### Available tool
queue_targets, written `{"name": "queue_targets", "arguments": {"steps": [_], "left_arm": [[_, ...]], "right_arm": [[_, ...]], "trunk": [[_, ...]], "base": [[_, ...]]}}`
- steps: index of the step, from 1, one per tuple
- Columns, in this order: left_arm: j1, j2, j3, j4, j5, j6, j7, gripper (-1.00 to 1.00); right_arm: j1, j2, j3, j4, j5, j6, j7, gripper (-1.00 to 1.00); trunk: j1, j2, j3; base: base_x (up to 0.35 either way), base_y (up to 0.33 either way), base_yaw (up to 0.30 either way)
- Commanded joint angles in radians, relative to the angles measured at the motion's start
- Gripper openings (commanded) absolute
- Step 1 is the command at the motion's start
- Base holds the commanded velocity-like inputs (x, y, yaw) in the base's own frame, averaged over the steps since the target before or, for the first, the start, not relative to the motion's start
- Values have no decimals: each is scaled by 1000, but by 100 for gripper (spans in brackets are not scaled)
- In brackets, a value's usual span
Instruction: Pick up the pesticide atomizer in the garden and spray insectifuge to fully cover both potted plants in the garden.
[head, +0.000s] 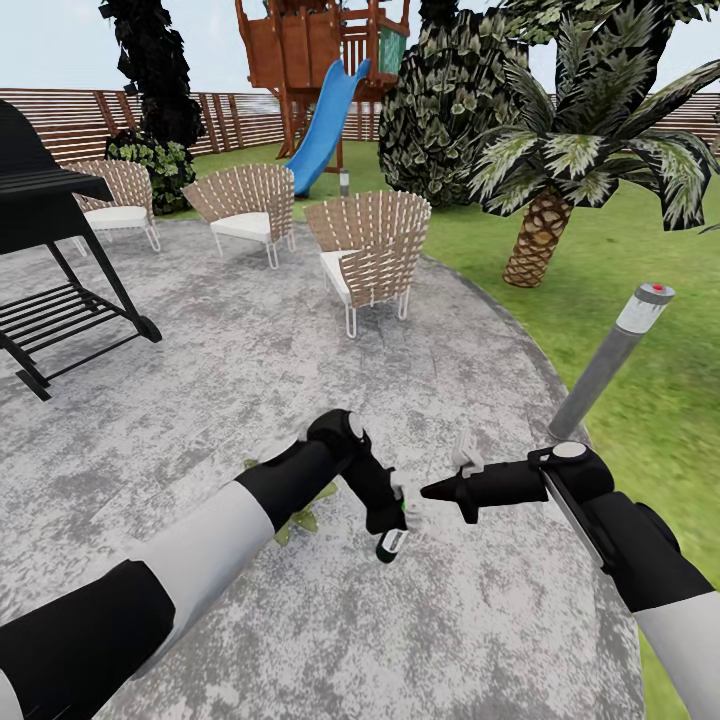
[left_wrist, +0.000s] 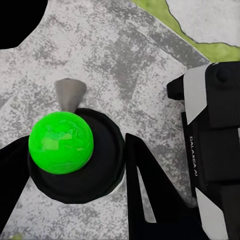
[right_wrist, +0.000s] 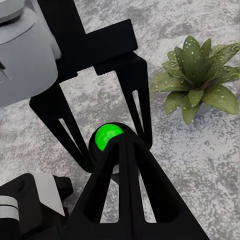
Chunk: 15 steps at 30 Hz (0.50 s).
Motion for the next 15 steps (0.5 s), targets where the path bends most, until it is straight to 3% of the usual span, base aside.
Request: {"name": "queue_targets", "arguments": {"steps": [1, 15], "left_arm": [[-1, 0, 0, -3, -5, 11, -6, -100], [-1, 0, 0, -7, -3, 11, -5, -100]], "right_arm": [[-1, 0, 1, -1, -1, 8, 2, -100], [-1, 0, 1, -1, -1, 8, 1, -100]], "trunk": [[0, 0, -1], [0, 0, -1]], "base": [[0, 0, 0], [0, 0, 0]]}}
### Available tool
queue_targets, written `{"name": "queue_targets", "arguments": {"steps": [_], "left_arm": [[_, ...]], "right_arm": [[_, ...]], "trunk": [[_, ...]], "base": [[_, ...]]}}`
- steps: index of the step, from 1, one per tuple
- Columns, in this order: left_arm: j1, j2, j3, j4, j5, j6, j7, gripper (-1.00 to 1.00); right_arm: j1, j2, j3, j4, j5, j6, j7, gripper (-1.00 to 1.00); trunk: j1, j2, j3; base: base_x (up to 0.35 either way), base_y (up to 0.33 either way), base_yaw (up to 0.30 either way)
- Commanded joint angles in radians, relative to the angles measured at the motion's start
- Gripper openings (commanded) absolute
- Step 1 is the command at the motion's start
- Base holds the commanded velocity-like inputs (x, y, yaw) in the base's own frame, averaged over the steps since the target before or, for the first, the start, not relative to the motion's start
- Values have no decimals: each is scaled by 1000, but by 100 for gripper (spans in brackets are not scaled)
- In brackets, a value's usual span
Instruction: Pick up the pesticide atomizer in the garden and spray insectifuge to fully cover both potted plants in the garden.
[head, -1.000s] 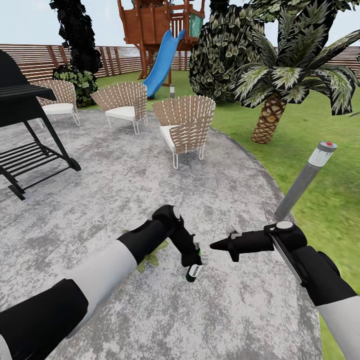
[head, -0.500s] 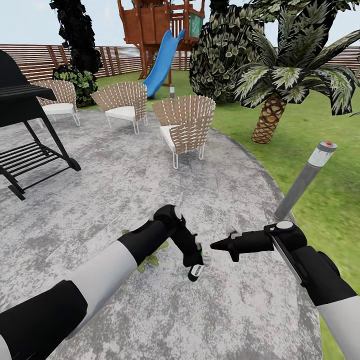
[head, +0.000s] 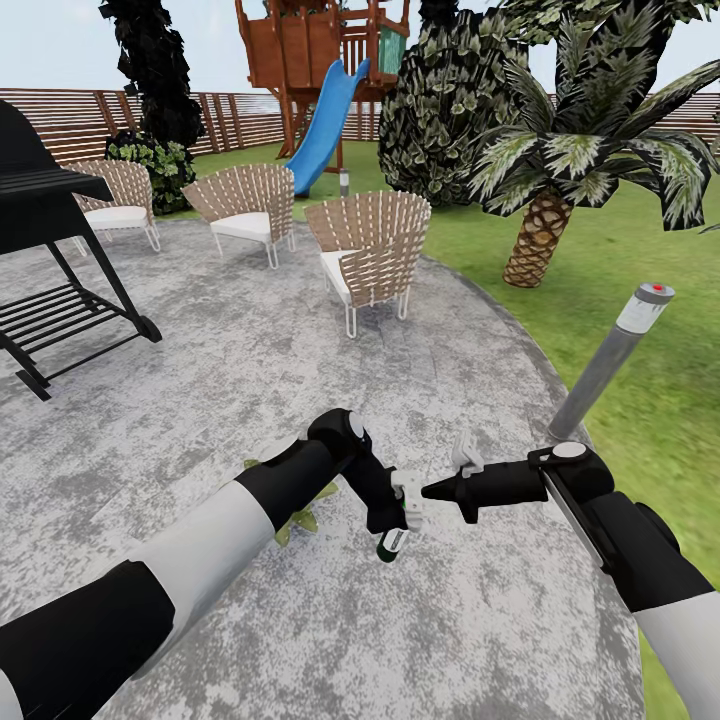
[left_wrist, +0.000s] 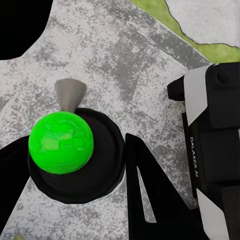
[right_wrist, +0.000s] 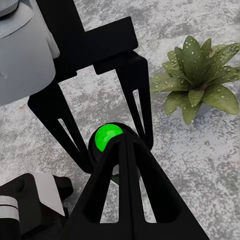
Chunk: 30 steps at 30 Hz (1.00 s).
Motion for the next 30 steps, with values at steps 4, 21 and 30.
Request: {"name": "queue_targets", "arguments": {"steps": [4, 21, 30], "left_arm": [[-1, 0, 1, -4, -5, 11, -6, -100], [-1, 0, 1, -29, -2, 11, 39, -100], [-1, 0, 1, -29, -2, 11, 45, -100]], "right_arm": [[-1, -1, 1, -1, -1, 8, 2, -100], [-1, -1, 1, -1, -1, 8, 2, -100], [-1, -1, 1, -1, -1, 8, 1, -100]], "trunk": [[0, 0, -1], [0, 0, -1], [0, 0, -1]], "base": [[0, 0, 0], [0, 0, 0], [0, 0, 0]]}}
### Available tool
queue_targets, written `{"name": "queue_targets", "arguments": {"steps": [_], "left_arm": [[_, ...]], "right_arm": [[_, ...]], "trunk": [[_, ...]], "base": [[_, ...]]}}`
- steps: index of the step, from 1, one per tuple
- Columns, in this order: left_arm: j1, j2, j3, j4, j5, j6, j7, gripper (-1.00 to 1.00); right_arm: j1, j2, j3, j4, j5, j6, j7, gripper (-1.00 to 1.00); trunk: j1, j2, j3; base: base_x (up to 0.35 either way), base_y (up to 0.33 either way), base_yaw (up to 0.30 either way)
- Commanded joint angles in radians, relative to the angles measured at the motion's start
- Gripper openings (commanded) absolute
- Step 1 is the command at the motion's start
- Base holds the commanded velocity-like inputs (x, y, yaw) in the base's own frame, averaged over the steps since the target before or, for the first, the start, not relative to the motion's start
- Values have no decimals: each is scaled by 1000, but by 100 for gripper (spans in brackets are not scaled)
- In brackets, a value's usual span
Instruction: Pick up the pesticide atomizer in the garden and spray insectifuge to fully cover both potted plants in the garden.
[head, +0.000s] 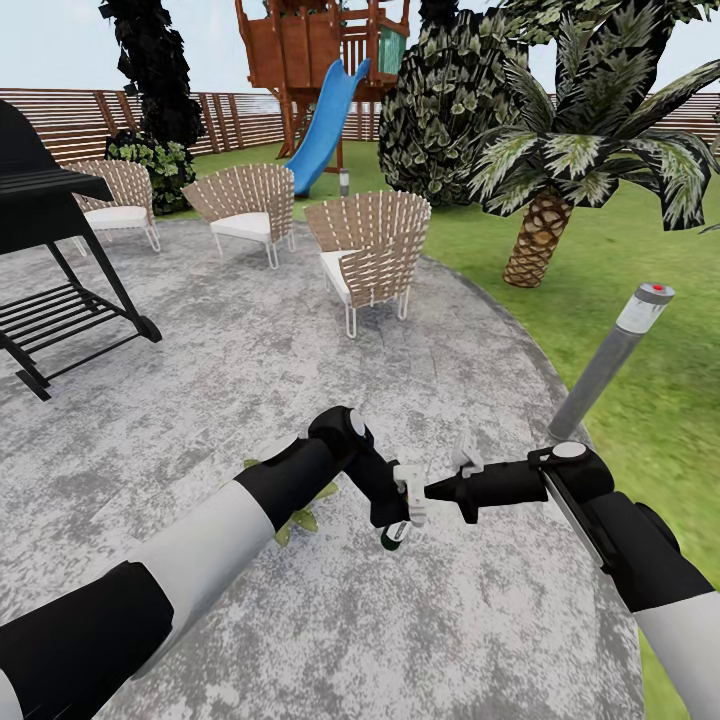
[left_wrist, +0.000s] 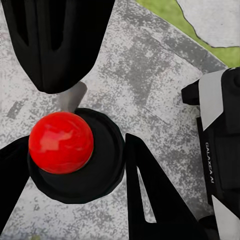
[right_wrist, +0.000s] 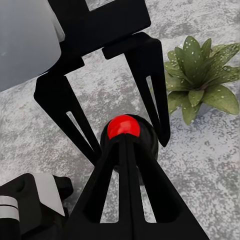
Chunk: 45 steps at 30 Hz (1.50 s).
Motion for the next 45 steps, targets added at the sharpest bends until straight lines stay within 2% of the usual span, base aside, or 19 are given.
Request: {"name": "queue_targets", "arguments": {"steps": [1, 18, 25, 27, 28, 32, 34, 36, 38, 41, 42, 43, 44, 45], "left_arm": [[0, 0, 0, -1, -5, 10, -6, -100], [18, 0, 6, 5, -11, 9, -13, -100], [20, 12, 19, 10, -9, -4, -15, -100], [41, 29, 27, 11, -9, -6, -15, -100], [52, 45, 30, 11, -9, -6, -15, -100], [66, 124, 36, 11, -8, -7, -16, -100], [68, 173, 37, 8, -6, -8, -16, -100], [71, 204, 41, 5, -5, -11, -17, -100], [76, 224, 69, 4, -5, -19, -19, -100], [96, 268, 209, 2, -5, -37, -22, -100], [101, 273, 241, 2, -5, -39, -22, -100], [107, 278, 307, 2, -5, -40, -21, -100], [110, 280, 384, 1, -5, -41, -20, -100], [110, 281, 450, 0, -6, -41, -16, -100]], "right_arm": [[-1, -1, 1, -1, -1, 8, 2, -100], [-1, -3, 1, -1, -2, 7, 2, -100], [-1, -3, 3, 0, -3, 6, 1, -100], [-2, -3, 3, 1, -3, 6, 1, -100], [-1, -3, 2, 1, -3, 6, 1, -100], [-1, -4, 0, 0, -3, 6, 1, -100], [-1, -6, 0, 1, -3, 6, 1, -100], [-1, -10, -1, 1, -2, 6, 1, -100], [-1, -15, -2, 2, -2, 5, 1, -100], [-1, -66, -2, 12, -2, 4, -1, -100], [-1, -72, -2, 24, -2, 3, -4, -100], [-1, -78, -6, 88, -2, -1, -10, -100], [-1, -80, -10, 189, -2, -3, -16, 100], [-1, -81, -11, 270, -3, -4, -40, 100]], "trunk": [[0, 0, -1], [0, 0, -1], [0, 0, -1], [0, 0, -1], [0, 0, -1], [0, 0, -1], [0, 0, -1], [0, 0, -1], [0, 0, -1], [0, 0, -1], [0, 0, -1], [0, 0, -1], [0, 0, -1], [0, 0, -1]], "base": [[0, 0, 0], [0, 0, 0], [0, 0, 0], [0, 0, 0], [0, 0, 0], [0, 0, 0], [0, 0, 0], [0, 0, 0], [0, 0, 0], [0, 0, 0], [0, 0, 0], [0, 0, 0], [0, 0, 0], [0, 0, 0]]}}
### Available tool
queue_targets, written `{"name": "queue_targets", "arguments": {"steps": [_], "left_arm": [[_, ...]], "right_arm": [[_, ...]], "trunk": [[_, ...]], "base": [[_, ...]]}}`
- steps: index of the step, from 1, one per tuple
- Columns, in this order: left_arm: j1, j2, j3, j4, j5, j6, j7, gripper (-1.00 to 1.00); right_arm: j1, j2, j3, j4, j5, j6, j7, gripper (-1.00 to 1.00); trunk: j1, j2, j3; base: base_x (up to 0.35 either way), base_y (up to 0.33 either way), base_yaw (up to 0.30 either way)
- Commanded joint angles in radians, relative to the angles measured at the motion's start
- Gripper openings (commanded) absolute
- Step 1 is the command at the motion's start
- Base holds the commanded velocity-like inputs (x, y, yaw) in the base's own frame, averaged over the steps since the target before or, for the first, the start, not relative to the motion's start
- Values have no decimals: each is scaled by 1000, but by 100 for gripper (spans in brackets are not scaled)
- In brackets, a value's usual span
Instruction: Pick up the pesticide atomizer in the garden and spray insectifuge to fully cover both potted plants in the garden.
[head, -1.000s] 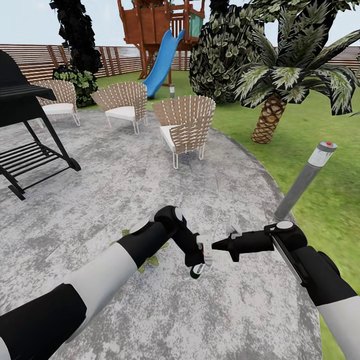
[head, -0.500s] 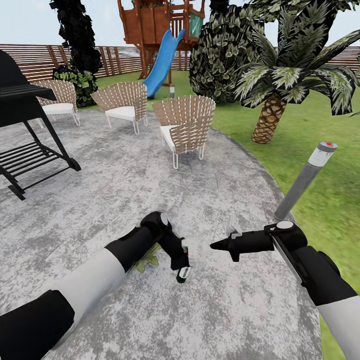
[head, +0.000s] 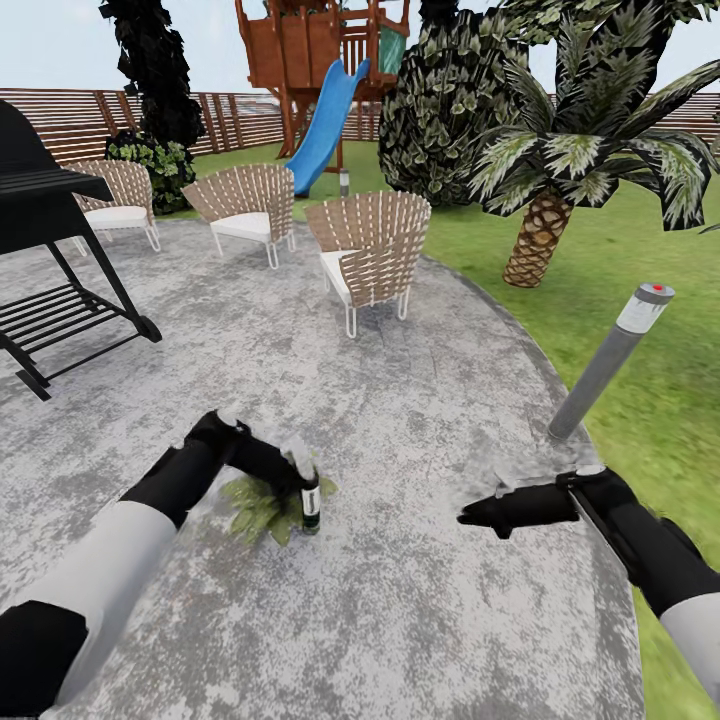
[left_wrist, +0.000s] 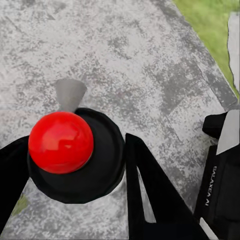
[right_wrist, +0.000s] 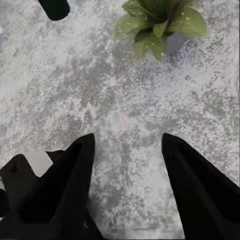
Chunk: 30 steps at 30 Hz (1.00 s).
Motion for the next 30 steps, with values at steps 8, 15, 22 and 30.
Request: {"name": "queue_targets", "arguments": {"steps": [8, 15, 22, 30], "left_arm": [[28, -3, 402, -36, -7, 22, 89, -100], [286, -7, 573, -316, -7, 25, 169, -100], [409, -13, 583, -373, -8, 27, 172, -100], [422, -11, 578, -375, -9, 38, 165, -100]], "right_arm": [[7, 1, 0, 173, -8, 5, -633, 100], [7, 9, -1, 185, -15, -104, -820, 100], [7, 26, -116, 186, -19, -170, -903, 100], [7, 43, -172, 184, -52, -170, -897, 100]], "trunk": [[0, 0, -1], [0, 0, -1], [0, 0, -1], [0, 0, -1]], "base": [[0, 0, 0], [0, 0, 0], [0, 0, 0], [0, 0, 0]]}}
